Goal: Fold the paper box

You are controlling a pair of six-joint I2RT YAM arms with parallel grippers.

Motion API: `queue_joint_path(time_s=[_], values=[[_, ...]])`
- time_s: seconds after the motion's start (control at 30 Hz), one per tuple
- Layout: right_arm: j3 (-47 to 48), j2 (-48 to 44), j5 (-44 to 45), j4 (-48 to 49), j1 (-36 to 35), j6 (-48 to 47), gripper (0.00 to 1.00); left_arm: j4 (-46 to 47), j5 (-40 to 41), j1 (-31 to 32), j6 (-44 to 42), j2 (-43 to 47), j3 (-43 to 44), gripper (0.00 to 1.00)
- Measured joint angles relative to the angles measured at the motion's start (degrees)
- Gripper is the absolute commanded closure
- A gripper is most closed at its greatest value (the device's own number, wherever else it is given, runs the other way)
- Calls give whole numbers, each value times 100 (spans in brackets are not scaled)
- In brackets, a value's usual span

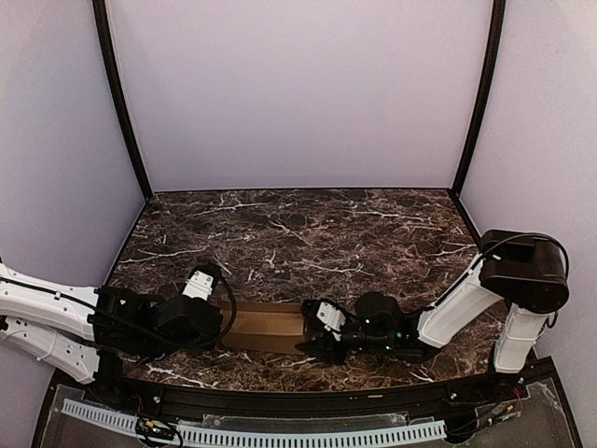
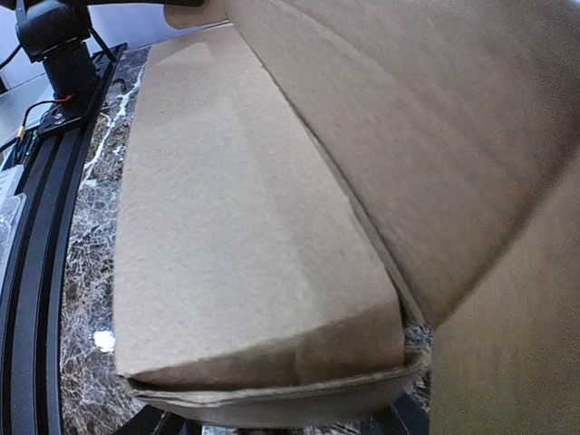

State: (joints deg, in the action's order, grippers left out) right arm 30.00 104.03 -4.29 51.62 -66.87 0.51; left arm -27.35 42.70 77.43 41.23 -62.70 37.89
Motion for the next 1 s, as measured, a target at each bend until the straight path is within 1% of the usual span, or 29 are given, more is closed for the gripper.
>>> queue_joint_path(time_s=[0.13,0.2,0.27,0.7,1.0], values=[[-46,-22,92,-103,186,63,26,125,-146,9,127,203,-256,99],[-61,-33,155,-160,367,111,20,175,-173,17,151,254,-343,99],[-70,-55,181,-184,433,136,18,234,-210,17,164,262,-352,99],[-98,-302,-140,-105,442,42,17,496,-319,24,146,146,-339,99],[-96,-302,-160,-107,358,13,26,520,-470,24,214,-103,-127,99]])
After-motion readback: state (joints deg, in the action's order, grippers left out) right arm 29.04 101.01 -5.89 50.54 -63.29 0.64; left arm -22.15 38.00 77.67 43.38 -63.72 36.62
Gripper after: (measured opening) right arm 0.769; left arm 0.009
